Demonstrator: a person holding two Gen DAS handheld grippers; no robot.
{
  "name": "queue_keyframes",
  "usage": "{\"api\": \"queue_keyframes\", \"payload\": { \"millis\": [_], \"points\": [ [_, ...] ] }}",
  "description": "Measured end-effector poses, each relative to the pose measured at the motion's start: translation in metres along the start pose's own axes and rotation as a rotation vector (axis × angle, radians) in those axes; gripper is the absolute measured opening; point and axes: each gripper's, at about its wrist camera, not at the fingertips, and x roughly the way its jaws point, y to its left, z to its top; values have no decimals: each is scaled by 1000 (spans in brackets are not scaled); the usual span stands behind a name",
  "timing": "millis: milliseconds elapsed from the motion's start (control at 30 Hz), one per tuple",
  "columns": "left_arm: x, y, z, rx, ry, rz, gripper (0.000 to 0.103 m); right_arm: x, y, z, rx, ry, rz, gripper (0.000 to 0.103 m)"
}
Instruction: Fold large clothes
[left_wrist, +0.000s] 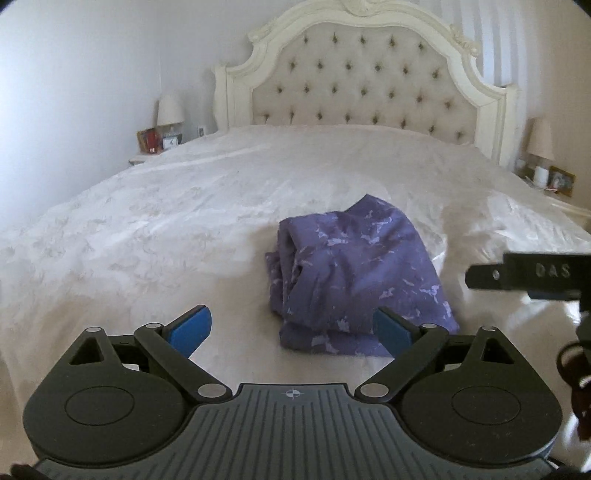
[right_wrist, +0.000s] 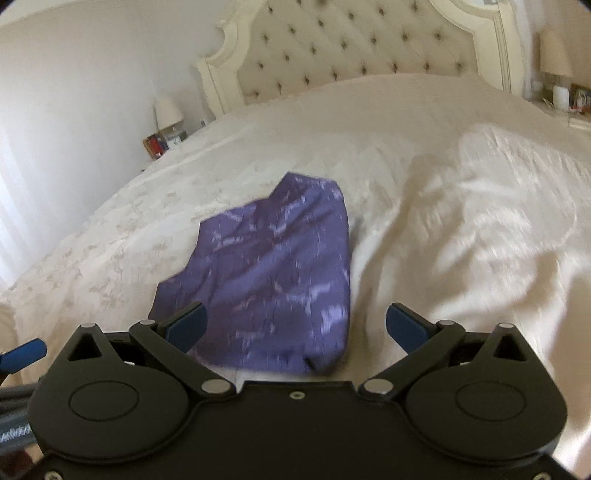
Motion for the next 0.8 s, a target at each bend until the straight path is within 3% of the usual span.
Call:
{"api": "queue_keyframes", "payload": {
  "millis": [300, 467, 800],
  "points": [
    [3, 10, -1, -73, 92, -9, 95, -14, 16, -18, -66, 31, -46, 102],
    [6, 11, -6, -79, 126, -3, 95, -17, 20, -20, -80, 16, -135, 102],
    [11, 12, -12, -94, 176, 8, 95, -12, 16, -25, -65, 53, -115, 102]
  ]
}}
